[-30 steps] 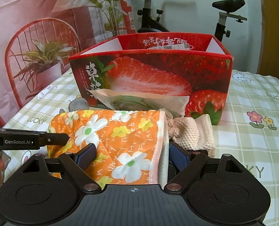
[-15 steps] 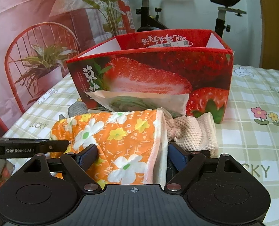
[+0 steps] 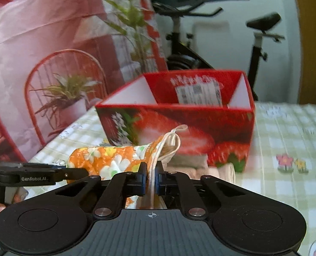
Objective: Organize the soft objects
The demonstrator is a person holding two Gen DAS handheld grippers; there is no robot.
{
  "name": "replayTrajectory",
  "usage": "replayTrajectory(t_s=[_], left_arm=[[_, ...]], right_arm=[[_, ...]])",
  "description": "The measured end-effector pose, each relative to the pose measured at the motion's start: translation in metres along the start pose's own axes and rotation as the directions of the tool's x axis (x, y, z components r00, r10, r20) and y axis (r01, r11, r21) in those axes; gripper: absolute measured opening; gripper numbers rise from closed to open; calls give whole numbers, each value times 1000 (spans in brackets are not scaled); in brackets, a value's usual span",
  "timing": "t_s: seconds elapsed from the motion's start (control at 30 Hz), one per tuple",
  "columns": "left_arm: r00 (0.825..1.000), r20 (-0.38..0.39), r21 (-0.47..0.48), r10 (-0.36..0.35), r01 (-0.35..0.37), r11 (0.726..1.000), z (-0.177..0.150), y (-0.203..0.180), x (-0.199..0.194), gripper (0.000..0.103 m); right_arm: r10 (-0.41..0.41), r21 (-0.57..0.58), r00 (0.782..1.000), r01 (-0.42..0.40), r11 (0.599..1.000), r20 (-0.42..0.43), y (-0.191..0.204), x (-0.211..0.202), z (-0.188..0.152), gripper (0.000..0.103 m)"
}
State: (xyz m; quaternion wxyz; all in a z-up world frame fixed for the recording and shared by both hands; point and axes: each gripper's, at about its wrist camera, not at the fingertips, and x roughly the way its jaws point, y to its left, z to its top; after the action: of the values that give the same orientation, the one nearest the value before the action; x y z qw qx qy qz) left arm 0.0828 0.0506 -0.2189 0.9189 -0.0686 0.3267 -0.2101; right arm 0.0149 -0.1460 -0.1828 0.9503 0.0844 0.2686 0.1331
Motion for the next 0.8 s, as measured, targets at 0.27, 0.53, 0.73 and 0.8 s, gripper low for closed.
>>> replayTrajectory(t_s=[0.27, 0.53, 0.73, 0.8], left_arm=[[996, 89, 39, -23, 19, 999, 51, -8, -28, 16], [977, 213, 155, -1, -33, 987, 117, -27, -20, 15], [952, 302, 216, 49, -119, 969, 161, -41, 17, 15], [948, 311, 228, 67, -143, 963, 171, -46, 35, 15]], right_arm=[[34, -63, 998, -30, 998, 60, 9, -10, 39, 7], [44, -153, 990, -23, 988, 131, 8, 9, 100, 7], [-29, -221, 980, 72, 973, 195, -8, 47, 137, 7], [-64, -242, 977, 114, 964, 203, -14, 63, 142, 7]])
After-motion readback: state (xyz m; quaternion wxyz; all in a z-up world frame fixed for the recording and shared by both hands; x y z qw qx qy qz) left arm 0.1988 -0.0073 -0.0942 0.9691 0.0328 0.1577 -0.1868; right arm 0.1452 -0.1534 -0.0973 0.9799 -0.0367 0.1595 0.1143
